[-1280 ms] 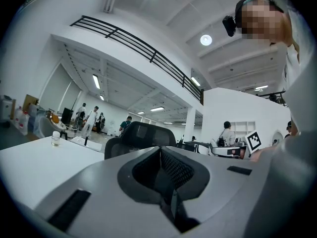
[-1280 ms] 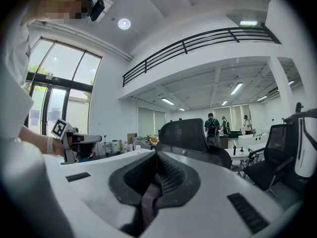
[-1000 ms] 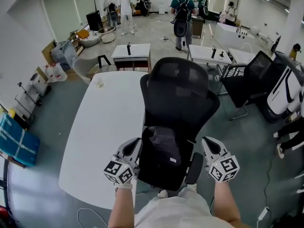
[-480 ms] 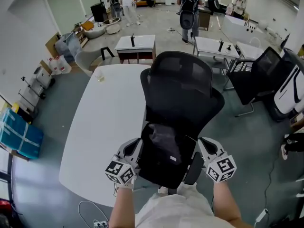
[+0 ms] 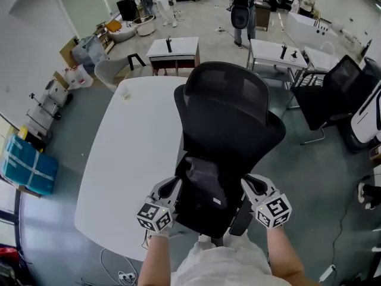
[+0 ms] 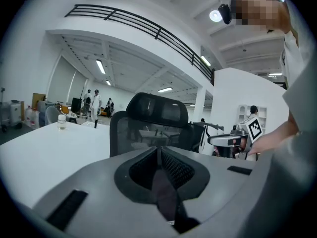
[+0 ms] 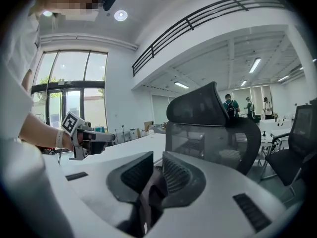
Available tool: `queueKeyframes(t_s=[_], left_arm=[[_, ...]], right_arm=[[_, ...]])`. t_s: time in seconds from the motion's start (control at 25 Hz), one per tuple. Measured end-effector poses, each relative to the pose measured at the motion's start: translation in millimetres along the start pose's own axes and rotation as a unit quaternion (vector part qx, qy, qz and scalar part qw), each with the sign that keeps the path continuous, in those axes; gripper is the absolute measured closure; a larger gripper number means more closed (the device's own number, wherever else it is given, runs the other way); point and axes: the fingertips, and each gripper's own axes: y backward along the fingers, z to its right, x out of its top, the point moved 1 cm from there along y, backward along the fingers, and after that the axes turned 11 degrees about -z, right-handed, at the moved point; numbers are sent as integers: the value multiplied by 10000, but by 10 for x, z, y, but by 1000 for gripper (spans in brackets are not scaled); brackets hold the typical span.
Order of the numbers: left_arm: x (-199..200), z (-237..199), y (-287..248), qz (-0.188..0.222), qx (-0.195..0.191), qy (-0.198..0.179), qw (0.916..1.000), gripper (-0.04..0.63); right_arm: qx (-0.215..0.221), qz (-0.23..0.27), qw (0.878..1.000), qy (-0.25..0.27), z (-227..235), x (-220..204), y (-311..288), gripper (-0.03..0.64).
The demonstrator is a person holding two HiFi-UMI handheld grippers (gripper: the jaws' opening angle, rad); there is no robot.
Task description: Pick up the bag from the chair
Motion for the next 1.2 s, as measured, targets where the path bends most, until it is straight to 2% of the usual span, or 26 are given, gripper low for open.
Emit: queueKeyframes(t_s=[0.04, 0.08, 0.44, 0.8, 1.2], left_arm=[[-38, -12, -45, -60, 19, 12, 10000, 569], [-78, -26, -93, -117, 36, 28, 9999, 569], [-420, -172, -574, -651, 60, 88, 9978, 560], [-758, -348, -954, -1208, 129, 174, 9924, 434], [-1048, -534, -1232, -1738, 104, 166, 9846, 384]], right_arm=[[45, -57, 10000, 7, 13, -35, -45, 540], [88, -121, 9999, 18, 25, -75, -93, 525], [426, -683, 9967, 100, 104, -464, -516, 489], [645, -1207, 9903, 235, 103, -838, -855, 459], [731, -1574, 9845, 244, 117, -1116, -1162, 440]])
